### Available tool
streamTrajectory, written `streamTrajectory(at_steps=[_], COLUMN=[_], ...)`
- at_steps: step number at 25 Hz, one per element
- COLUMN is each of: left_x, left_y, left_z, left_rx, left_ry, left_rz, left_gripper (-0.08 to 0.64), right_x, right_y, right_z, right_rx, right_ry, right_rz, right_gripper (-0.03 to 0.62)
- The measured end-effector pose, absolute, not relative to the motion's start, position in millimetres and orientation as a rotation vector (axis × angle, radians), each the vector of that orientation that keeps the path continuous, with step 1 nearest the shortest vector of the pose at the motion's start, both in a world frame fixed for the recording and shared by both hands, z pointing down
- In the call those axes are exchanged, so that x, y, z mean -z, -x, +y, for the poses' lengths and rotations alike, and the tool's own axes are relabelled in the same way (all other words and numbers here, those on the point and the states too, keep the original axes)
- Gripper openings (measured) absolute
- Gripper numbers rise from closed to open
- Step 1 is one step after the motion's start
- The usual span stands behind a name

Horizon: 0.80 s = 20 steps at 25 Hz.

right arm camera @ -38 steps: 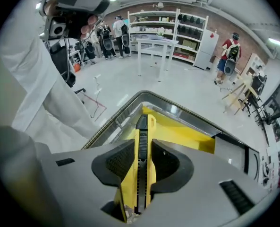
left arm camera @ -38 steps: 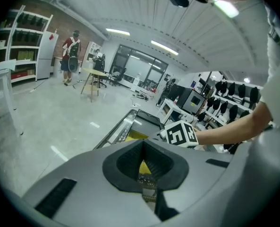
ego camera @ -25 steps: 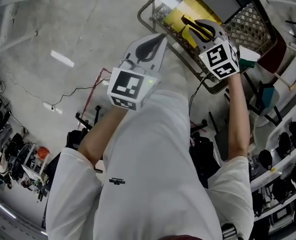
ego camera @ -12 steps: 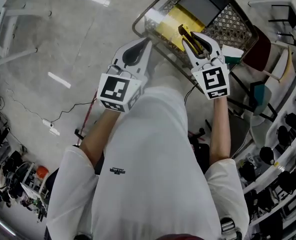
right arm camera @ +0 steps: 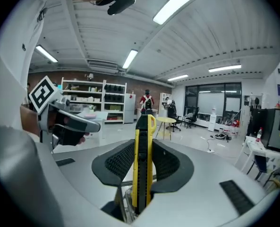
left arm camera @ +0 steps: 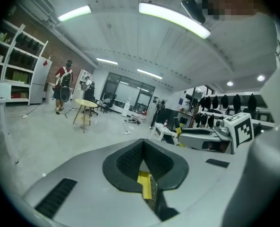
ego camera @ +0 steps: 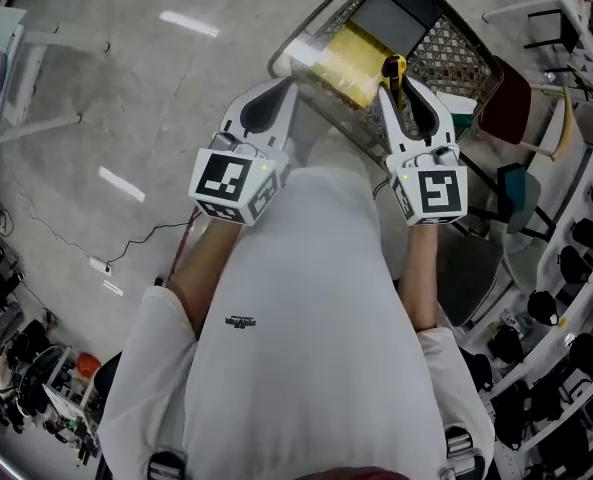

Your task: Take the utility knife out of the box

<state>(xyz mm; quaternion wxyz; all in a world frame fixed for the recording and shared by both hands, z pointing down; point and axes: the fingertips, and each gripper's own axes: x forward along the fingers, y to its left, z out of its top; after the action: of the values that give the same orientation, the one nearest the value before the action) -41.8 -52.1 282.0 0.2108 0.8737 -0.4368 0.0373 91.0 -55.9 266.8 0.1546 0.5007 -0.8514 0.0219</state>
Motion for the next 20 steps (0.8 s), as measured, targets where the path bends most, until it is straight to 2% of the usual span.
streamTrajectory(at_steps=[6, 20], left_x=[-268, -250], left_y=[44, 53], left_z=[-47, -33], left_rx=[-0.084, -0.055], left_ry=[-2.462, -2.492], left_rz=[-1.213, -1.226], left_gripper=[0.002, 0.002], right_x=[-236, -228], right_y=[-107, -114], right_z=[-43, -20], right_rx=[-0.015, -0.060], right_ry=[-1.639, -1.790], right_rz=[-2.451, -2.455], right_gripper=[0.104, 0.104])
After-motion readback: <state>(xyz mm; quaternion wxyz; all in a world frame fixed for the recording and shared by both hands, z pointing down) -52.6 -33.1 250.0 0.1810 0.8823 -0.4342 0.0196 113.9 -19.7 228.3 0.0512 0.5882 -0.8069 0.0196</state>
